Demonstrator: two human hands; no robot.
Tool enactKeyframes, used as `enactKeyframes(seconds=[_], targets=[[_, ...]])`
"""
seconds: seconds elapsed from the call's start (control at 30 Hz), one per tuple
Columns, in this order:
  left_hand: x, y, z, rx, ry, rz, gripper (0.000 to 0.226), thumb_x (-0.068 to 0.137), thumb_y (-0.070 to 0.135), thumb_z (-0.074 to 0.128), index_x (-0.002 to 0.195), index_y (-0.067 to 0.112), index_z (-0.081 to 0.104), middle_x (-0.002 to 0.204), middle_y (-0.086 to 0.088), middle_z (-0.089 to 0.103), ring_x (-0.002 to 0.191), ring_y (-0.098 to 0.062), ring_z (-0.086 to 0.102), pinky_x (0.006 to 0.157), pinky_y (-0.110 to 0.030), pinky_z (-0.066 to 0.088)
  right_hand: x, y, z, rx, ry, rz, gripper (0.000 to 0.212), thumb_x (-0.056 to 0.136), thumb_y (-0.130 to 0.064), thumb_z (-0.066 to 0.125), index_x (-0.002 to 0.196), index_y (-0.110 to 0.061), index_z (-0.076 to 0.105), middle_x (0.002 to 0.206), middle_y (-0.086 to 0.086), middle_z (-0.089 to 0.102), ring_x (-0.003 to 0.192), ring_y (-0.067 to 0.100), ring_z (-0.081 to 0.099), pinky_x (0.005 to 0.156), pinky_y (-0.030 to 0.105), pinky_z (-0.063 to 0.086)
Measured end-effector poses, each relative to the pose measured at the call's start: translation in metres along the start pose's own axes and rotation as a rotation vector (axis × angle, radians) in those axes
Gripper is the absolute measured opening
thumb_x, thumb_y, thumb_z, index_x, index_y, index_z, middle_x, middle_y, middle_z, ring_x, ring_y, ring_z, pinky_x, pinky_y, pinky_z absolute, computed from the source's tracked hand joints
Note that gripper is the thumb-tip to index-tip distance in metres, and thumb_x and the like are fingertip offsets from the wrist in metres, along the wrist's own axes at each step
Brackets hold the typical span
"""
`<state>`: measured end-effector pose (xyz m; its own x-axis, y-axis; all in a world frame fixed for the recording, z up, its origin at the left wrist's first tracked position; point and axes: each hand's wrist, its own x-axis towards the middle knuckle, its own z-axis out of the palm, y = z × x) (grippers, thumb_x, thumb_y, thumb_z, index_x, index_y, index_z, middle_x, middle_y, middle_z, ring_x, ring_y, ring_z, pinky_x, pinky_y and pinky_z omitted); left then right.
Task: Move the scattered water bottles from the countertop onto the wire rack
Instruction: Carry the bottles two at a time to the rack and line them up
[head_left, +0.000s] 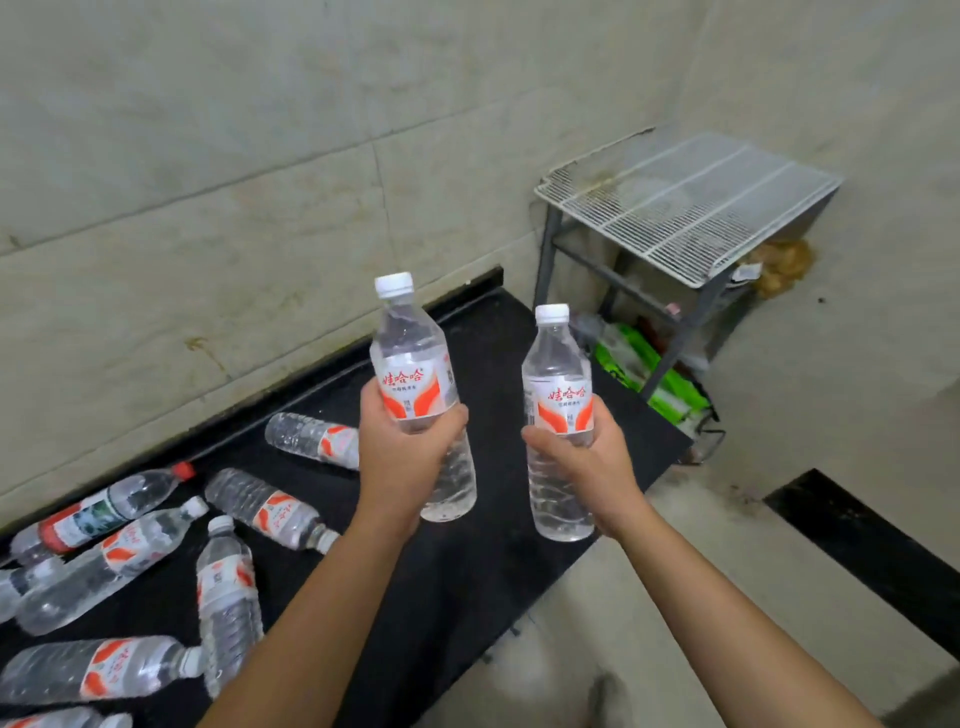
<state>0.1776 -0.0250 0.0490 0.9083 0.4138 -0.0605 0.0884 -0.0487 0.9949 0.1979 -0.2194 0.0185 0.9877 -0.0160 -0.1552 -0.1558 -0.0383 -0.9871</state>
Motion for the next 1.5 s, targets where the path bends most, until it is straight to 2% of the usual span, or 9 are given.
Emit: enactKeyframes(seconds=[0.3,0.43,0.53,0.67,0.83,1.0,1.13,1.4,1.5], targets=[[-0.046,0.056,0.15,-0.105,-0.012,0.15,0.065,0.064,0.043,0.086,0.119,0.022,0.058,0.111,-0.003,0.072,0.101,-0.018,0.071,0.092,-0.043,0.058,0.046,-0.048,-0.172,0.105,0.091,-0.234,0.046,0.073,-0.013,0.088,0.108,-0.023,0.059,0.095,-0.003,0.07,0.077,0.002,0.067,0.07,0.019,0.054],[-0.058,0.075,0.242,-0.175,-0.015,0.205,0.06,0.076,0.039,0.082,0.124,0.012,0.057,0.112,-0.008,0.072,0.095,-0.016,0.07,0.082,-0.032,0.058,0.064,-0.061,-0.259,0.172,0.179,-0.261,0.051,0.07,-0.038,0.088,0.11,-0.025,0.06,0.105,0.002,0.073,0.092,0.012,0.071,0.078,0.027,0.058],[-0.061,0.089,0.299,-0.183,-0.053,0.197,0.045,0.09,0.027,0.074,0.126,0.007,0.056,0.111,-0.008,0.071,0.09,-0.011,0.07,0.069,-0.018,0.055,0.078,-0.073,-0.313,0.18,0.254,-0.245,0.047,0.081,-0.039,0.083,0.117,-0.02,0.061,0.113,0.005,0.072,0.095,0.013,0.07,0.078,0.025,0.056],[-0.047,0.101,0.356,-0.121,-0.07,0.248,0.044,0.088,0.035,0.074,0.124,0.014,0.059,0.112,-0.006,0.073,0.095,-0.013,0.072,0.078,-0.027,0.058,0.112,-0.085,-0.364,0.217,0.32,-0.244,0.044,0.083,-0.042,0.081,0.118,-0.02,0.064,0.11,0.001,0.075,0.101,0.018,0.072,0.086,0.032,0.059],[-0.014,0.106,0.416,-0.121,-0.067,0.298,0.059,0.08,0.046,0.076,0.126,0.016,0.057,0.11,0.001,0.072,0.097,-0.011,0.071,0.085,-0.03,0.057,0.166,-0.095,-0.395,0.279,0.342,-0.222,0.063,0.069,-0.056,0.085,0.118,-0.021,0.066,0.108,0.001,0.077,0.1,0.021,0.074,0.088,0.039,0.06],[0.05,0.101,0.48,-0.202,-0.057,0.286,0.062,0.075,0.047,0.079,0.124,0.017,0.057,0.113,-0.002,0.072,0.105,-0.02,0.069,0.097,-0.042,0.055,0.242,-0.103,-0.416,0.229,0.292,-0.244,0.045,0.082,-0.037,0.082,0.117,-0.016,0.065,0.105,0.002,0.076,0.091,0.013,0.073,0.08,0.03,0.059],[0.118,0.106,0.528,-0.226,-0.078,0.261,0.056,0.076,0.035,0.083,0.122,0.017,0.057,0.109,-0.003,0.071,0.099,-0.016,0.07,0.094,-0.042,0.057,0.325,-0.118,-0.428,0.095,0.234,-0.286,0.04,0.084,-0.034,0.082,0.116,-0.02,0.064,0.1,-0.004,0.074,0.085,0.006,0.07,0.072,0.019,0.056],[0.233,0.118,0.576,-0.176,-0.007,0.199,0.055,0.081,0.029,0.082,0.127,0.019,0.054,0.114,-0.005,0.07,0.103,-0.02,0.07,0.095,-0.049,0.056,0.456,-0.15,-0.435,-0.054,0.069,-0.272,0.051,0.083,-0.046,0.079,0.126,-0.03,0.055,0.114,-0.005,0.067,0.099,0.011,0.068,0.082,0.029,0.056],[0.258,0.117,0.586,-0.167,0.025,0.171,0.058,0.08,0.026,0.082,0.131,0.019,0.053,0.114,-0.003,0.071,0.102,-0.016,0.071,0.093,-0.04,0.058,0.495,-0.15,-0.43,-0.059,0.011,-0.253,0.051,0.084,-0.042,0.079,0.126,-0.029,0.054,0.112,-0.004,0.067,0.095,0.01,0.069,0.077,0.026,0.055]])
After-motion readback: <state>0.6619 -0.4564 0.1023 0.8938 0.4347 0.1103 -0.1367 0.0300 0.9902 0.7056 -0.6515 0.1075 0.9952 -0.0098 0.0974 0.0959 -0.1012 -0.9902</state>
